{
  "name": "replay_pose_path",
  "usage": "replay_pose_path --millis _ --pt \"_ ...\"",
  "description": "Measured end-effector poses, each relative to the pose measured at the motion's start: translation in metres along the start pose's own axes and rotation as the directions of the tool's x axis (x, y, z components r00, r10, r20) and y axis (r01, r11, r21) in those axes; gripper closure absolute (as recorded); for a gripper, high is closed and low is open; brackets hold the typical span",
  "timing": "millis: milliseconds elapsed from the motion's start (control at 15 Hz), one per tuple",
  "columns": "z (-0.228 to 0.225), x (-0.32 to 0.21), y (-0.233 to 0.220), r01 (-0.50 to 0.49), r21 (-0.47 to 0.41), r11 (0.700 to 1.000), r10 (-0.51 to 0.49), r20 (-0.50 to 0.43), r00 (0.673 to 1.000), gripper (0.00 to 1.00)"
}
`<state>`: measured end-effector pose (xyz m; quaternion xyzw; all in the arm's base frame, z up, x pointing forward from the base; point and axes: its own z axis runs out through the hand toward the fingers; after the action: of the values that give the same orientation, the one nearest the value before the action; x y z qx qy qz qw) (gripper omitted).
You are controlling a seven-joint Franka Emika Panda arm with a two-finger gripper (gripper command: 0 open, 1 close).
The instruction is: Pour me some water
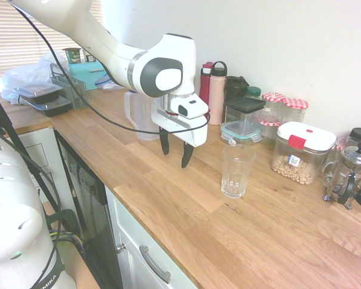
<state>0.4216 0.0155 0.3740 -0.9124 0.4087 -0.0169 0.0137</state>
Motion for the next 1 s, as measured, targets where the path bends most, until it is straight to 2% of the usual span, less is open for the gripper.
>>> replay_pose_path --millis 400,800,1000 --pt "-0.009 -0.022 -0.016 0.031 0.001 1.000 -0.031 -0.033 0.999 0.00" --pt "-0.095 -0.160 -0.029 0.087 0.059 0.994 -0.079 -0.120 0.990 0.00" --pt "-0.114 -0.214 -0.038 0.128 0.113 0.985 -0.106 -0.180 0.978 0.00"
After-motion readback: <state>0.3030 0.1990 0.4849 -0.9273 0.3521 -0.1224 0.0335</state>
